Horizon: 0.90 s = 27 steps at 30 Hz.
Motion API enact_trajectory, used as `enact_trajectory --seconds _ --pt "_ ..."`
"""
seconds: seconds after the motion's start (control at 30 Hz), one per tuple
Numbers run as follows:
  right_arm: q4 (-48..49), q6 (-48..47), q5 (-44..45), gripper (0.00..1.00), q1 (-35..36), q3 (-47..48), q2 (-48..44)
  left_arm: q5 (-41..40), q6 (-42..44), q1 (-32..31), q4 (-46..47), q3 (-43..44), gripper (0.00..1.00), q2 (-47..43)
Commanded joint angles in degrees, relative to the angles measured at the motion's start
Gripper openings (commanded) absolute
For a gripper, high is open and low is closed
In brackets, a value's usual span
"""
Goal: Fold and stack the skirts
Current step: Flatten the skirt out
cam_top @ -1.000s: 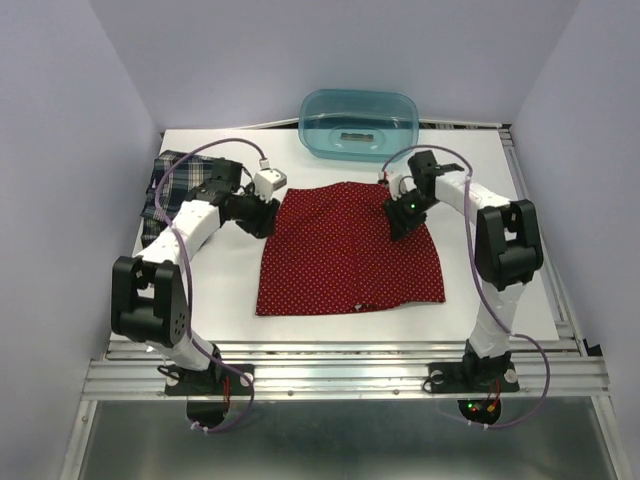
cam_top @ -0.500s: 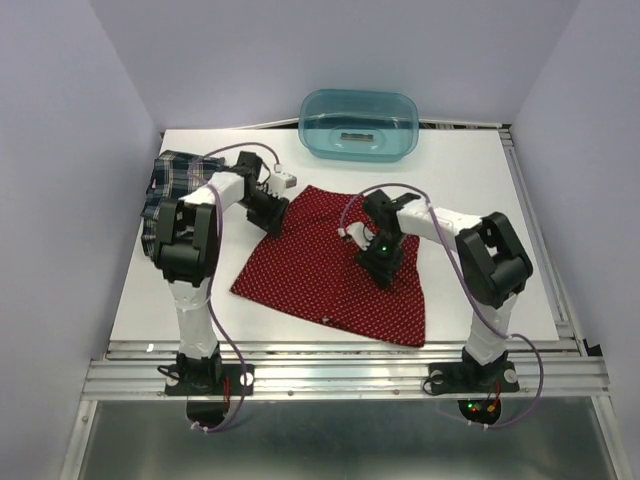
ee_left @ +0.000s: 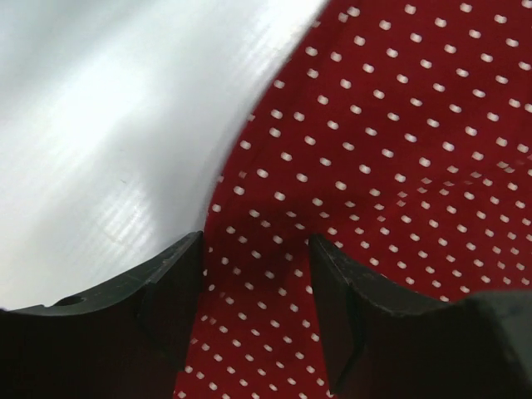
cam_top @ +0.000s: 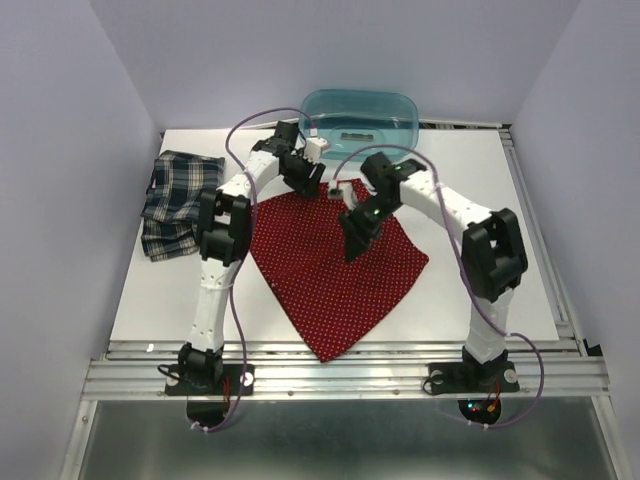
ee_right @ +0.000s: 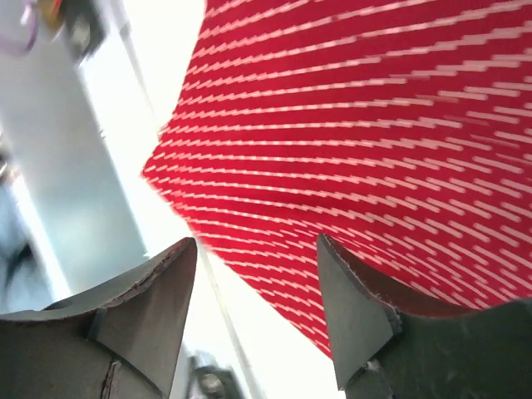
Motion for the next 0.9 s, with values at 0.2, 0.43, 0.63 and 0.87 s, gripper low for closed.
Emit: enact_trajectory --seconds 0.2,0.43,0.63,0.87 --pt "10.3 -4.3 26.7 0.61 -10.2 -1.8 -2.4 -3.2 -0.9 0.6 1.7 -25.3 0.65 -31.2" --pt "14.7 -6.0 31.9 0.59 -10.2 -8.7 2.3 -4.0 -2.4 0.6 7.5 -50.8 0.64 -40.2" --pt "10.8 -8.2 29.1 0.58 -9.0 -18.6 2.4 -4.8 -2.4 0.6 11.4 -56.5 0.63 -37.4" --pt "5.4 -6.4 18.5 0.58 1.4 -27.0 -3.3 -6.3 -0.5 -1.0 9.3 -47.1 0.63 -27.6"
